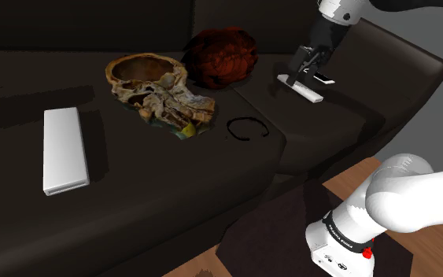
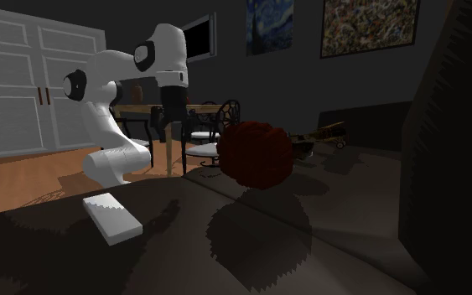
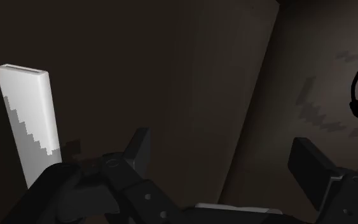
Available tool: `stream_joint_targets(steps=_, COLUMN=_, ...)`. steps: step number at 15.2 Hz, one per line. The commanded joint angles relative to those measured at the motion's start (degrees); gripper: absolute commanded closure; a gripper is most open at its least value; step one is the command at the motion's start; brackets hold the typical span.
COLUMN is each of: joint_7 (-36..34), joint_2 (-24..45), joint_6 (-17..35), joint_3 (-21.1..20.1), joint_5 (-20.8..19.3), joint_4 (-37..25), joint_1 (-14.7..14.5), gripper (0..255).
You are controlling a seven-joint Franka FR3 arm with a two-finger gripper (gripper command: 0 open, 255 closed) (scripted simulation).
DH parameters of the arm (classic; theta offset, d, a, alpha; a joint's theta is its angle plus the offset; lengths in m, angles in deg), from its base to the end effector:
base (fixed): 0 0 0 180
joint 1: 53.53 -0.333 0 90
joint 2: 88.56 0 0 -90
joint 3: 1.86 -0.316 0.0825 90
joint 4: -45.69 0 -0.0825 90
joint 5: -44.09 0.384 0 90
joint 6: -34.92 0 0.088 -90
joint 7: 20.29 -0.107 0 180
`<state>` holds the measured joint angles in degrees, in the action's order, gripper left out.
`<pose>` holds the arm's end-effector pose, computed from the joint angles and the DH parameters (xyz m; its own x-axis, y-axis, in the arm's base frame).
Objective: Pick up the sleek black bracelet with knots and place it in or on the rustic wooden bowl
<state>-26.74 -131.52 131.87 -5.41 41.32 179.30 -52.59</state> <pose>0.3291 0.0163 0.6017 0.9904 -0.0729 0.1178 -0.0823 -0.9936 0.0777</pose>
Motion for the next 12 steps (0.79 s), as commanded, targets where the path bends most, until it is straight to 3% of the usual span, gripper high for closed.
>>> stream_joint_targets(steps=1, joint_7=0.0, joint_2=0.0, joint_6=0.0, joint_3=0.0, joint_5=0.0, joint_4=0.0, joint_1=0.0, gripper=0)
stream_joint_targets(steps=12, joint_7=-16.0, joint_2=4.7, joint_6=3.3, joint_3=-8.7, joint_5=13.4, joint_4=3.8, joint_1=-3.9, gripper=0)
